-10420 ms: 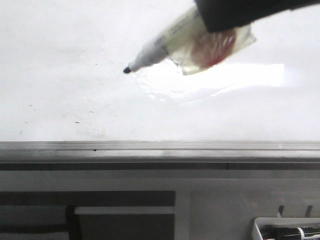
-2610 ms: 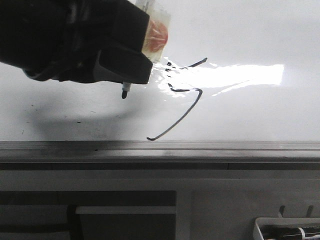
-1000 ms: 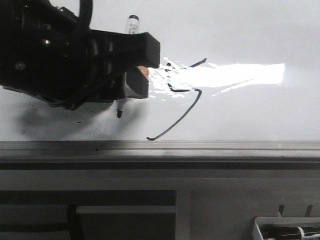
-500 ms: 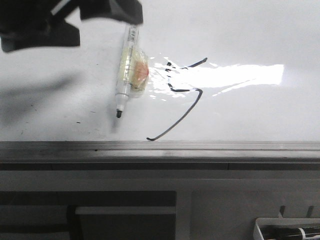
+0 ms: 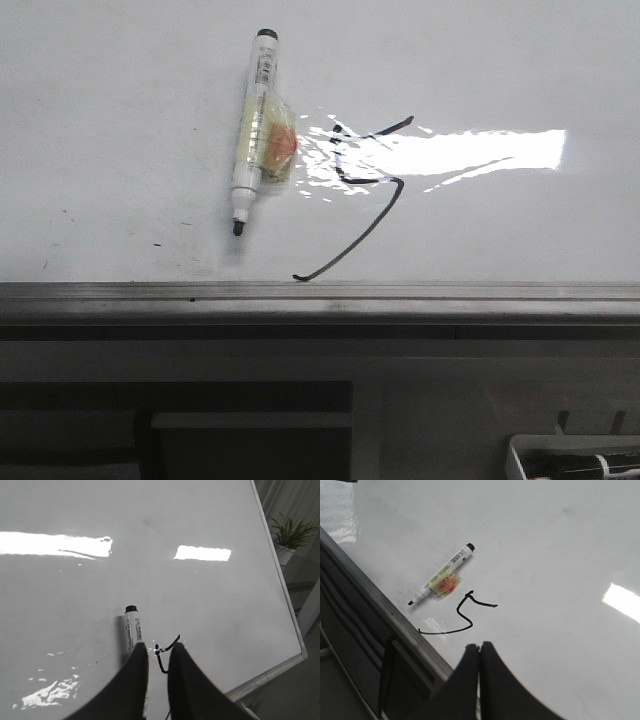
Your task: Write number 5 on whiteboard
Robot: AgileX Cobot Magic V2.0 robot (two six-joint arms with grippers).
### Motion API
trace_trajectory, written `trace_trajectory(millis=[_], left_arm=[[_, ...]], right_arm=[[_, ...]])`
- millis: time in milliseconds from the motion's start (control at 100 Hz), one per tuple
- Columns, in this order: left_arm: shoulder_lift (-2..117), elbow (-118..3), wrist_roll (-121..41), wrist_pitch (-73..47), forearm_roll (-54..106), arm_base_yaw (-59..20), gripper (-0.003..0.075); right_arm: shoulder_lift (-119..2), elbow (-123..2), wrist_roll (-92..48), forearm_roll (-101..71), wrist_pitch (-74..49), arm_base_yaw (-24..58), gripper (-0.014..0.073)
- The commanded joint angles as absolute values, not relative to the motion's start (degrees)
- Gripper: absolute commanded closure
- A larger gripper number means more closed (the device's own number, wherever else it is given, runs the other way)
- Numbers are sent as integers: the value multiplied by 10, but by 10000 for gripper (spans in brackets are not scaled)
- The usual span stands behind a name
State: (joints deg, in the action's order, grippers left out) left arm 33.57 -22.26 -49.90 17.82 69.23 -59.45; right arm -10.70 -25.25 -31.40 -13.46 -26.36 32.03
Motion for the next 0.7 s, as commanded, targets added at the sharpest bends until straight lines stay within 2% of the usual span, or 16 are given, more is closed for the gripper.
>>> trace_trajectory(millis=[0,690], left_arm=[[302,-211,-501,184,685,-598,741],[281,-178,-501,180,685,-598,741]], right_arm=[[-101,-258,-314,-137,-228,317,643],[-100,-258,-314,-137,-229,317,643]])
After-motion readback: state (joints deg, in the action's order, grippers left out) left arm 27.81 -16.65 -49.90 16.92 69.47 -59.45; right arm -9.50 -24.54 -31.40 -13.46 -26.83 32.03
